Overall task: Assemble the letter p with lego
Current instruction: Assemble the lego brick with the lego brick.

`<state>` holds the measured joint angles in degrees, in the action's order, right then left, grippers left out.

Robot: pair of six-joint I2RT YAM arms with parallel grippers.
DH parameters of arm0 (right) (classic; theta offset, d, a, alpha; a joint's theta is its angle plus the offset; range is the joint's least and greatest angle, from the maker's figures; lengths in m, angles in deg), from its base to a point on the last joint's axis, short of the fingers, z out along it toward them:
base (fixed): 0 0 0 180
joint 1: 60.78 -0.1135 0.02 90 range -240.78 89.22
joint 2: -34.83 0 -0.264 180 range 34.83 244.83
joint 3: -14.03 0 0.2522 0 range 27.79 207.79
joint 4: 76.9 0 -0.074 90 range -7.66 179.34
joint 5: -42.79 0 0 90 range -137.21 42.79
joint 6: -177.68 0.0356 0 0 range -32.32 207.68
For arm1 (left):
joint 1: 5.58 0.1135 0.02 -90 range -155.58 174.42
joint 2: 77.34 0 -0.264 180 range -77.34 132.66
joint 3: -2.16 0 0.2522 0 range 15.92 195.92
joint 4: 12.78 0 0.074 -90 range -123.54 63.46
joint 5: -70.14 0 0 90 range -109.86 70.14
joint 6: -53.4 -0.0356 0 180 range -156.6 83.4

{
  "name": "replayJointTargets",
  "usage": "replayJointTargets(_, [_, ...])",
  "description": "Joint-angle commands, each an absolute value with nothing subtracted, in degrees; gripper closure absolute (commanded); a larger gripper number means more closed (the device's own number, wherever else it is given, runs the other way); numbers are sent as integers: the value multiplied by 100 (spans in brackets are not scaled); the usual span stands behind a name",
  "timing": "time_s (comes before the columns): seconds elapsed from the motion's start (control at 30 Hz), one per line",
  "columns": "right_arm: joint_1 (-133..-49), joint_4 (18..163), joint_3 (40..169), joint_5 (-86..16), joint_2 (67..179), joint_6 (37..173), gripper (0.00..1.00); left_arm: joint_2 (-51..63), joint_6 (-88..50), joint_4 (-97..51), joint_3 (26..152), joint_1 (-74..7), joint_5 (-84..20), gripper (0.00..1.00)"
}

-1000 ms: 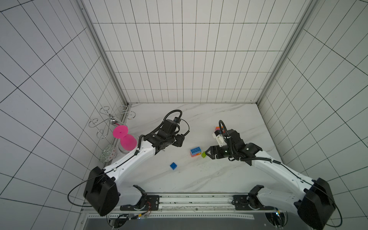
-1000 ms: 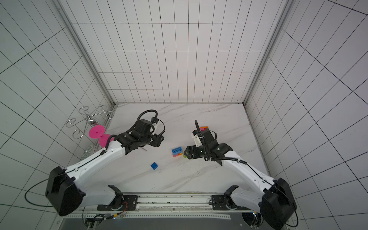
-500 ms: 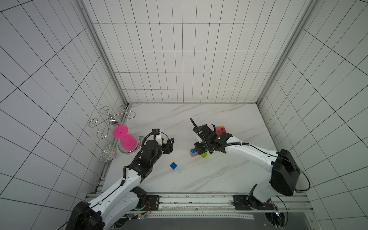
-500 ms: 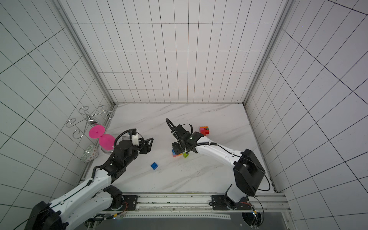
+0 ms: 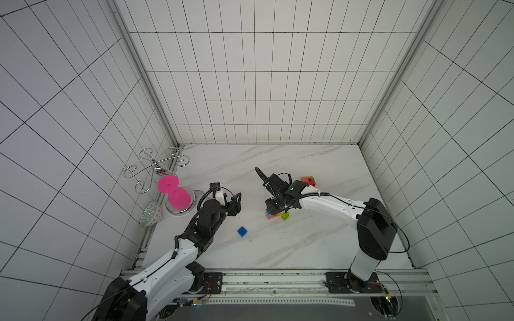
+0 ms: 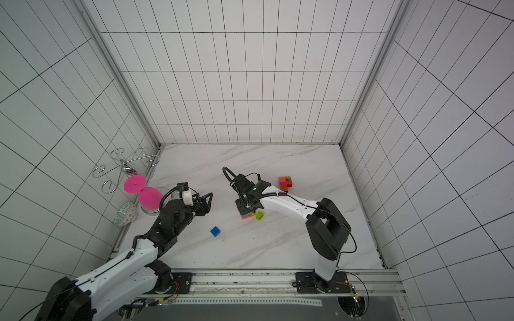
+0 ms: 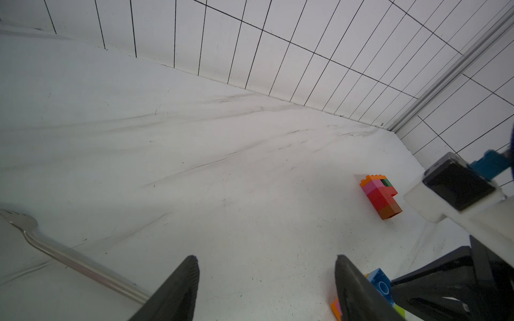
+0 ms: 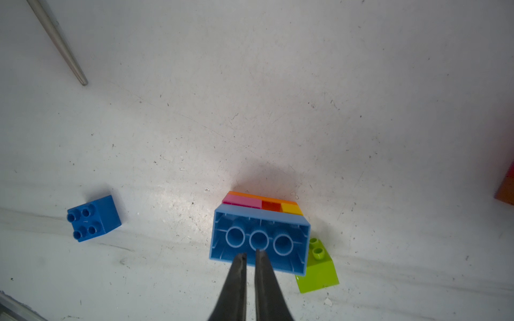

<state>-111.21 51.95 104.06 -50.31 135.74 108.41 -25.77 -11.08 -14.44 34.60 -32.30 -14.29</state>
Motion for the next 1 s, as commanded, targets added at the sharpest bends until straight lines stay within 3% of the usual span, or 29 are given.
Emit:
replayJointTargets(0.0, [-11193, 4930, 10637, -5211, 13679, 10936, 87, -2575, -1024, -1283, 3525, -3202, -1370, 28])
replayJointTargets(0.97, [-11528, 4999, 10058, -5306, 13844, 11237, 84, -2474, -1161, -1488, 3678, -3203, -1623, 28])
